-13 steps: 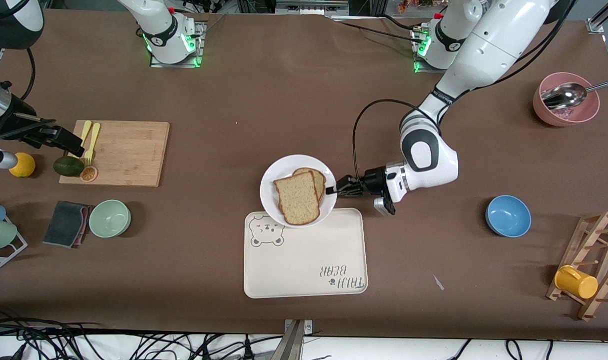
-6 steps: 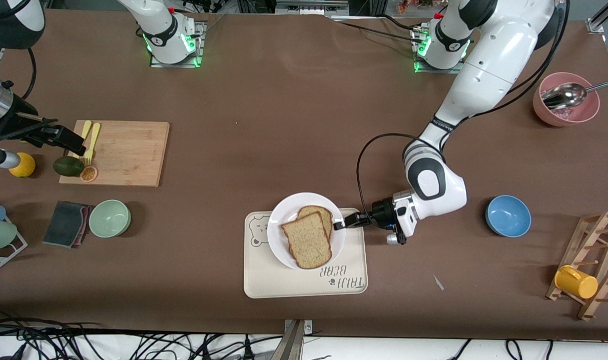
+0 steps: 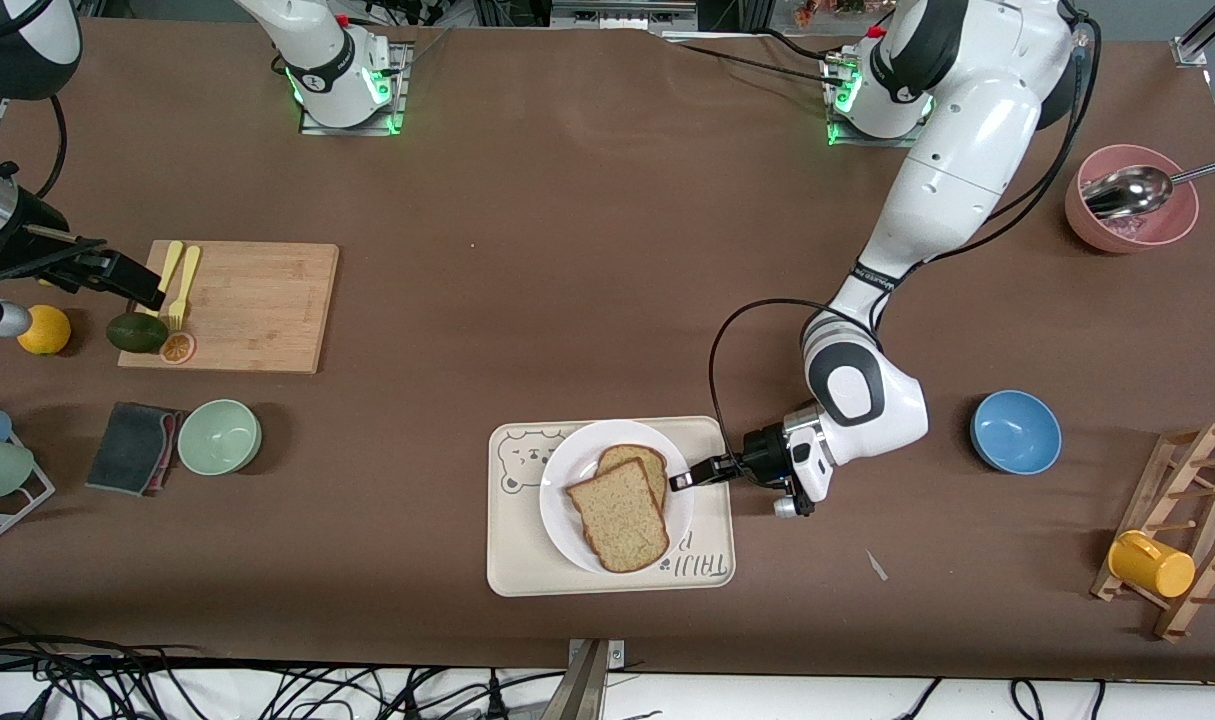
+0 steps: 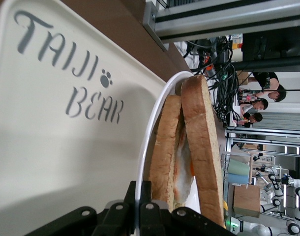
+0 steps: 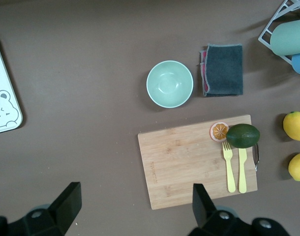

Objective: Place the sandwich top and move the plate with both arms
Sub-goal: 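Slide the white plate with the left gripper onto the bear tray, then open the left gripper and pull it back from the plate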

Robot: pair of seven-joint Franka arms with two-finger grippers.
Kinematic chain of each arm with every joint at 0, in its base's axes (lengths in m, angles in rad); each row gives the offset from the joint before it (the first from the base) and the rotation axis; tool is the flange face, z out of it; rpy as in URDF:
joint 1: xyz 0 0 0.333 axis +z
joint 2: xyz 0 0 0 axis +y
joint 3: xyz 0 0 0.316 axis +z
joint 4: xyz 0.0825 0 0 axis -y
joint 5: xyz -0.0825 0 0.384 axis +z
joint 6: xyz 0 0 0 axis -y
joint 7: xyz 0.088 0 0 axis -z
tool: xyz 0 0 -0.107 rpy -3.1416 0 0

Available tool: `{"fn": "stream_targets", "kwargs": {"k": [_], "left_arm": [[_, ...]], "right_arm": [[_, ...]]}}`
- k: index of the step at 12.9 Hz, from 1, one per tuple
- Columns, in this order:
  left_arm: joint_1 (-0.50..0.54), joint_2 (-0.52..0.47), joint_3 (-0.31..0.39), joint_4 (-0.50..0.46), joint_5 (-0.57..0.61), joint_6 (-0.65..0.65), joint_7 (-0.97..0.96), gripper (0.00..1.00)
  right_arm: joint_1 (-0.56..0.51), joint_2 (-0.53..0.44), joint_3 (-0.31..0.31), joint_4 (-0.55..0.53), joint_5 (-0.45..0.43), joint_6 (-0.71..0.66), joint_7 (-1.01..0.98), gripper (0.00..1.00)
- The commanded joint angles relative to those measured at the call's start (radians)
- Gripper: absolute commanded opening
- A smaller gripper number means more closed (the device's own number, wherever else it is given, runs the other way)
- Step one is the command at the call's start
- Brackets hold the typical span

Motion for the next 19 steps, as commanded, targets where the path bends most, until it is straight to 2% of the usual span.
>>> {"fn": "stream_targets", "kwargs": {"k": [1, 4, 5, 6, 7, 9, 12, 15, 16, 17, 19], "left_arm": [[-0.049, 0.057, 0.054, 0.096, 0.016, 0.008, -0.049, 0.00], [-0.054, 0.065, 0.054, 0.097, 0.016, 0.012, -0.048, 0.00], [-0.054, 0.066, 0.054, 0.097, 0.016, 0.012, -0.048, 0.06], [-0.054, 0.065, 0.054, 0.097, 0.016, 0.012, -0.049, 0.26], [-0.052, 0.065, 0.054, 0.097, 0.016, 0.012, -0.051, 0.38], [-0.046, 0.060, 0.054, 0.097, 0.016, 0.012, -0.063, 0.55], [-0.038, 0.052, 0.057, 0.097, 0.021, 0.003, -0.062, 0.69], [-0.028, 0.028, 0.086, 0.095, 0.022, -0.021, -0.066, 0.74], [-0.026, 0.014, 0.096, 0.092, 0.021, -0.029, -0.086, 0.76], [-0.026, -0.009, 0.116, 0.083, 0.033, -0.040, -0.116, 0.82], [-0.022, -0.058, 0.120, 0.078, 0.179, -0.063, -0.245, 1.00]], "right_arm": [[-0.004, -0.013, 0.001, 0.015, -0.004, -0.027, -0.004, 1.00], [-0.004, -0.015, -0.001, 0.015, -0.004, -0.053, 0.004, 1.00], [-0.004, -0.016, 0.001, 0.013, -0.004, -0.055, 0.011, 1.00], [-0.002, -0.018, 0.001, 0.015, -0.004, -0.059, 0.013, 1.00], [-0.004, -0.018, 0.001, 0.013, -0.004, -0.058, 0.014, 1.00], [-0.004, -0.018, -0.001, 0.015, -0.004, -0.052, 0.013, 1.00], [-0.002, -0.016, 0.001, 0.015, -0.004, -0.042, 0.014, 1.00], [-0.004, -0.016, -0.004, 0.016, 0.001, -0.041, 0.020, 1.00], [-0.005, -0.016, -0.019, 0.016, 0.037, -0.041, 0.020, 1.00], [-0.004, -0.018, -0.051, 0.018, 0.079, -0.045, 0.011, 1.00], [-0.005, -0.018, -0.075, 0.024, 0.078, -0.053, -0.003, 1.00]]}}
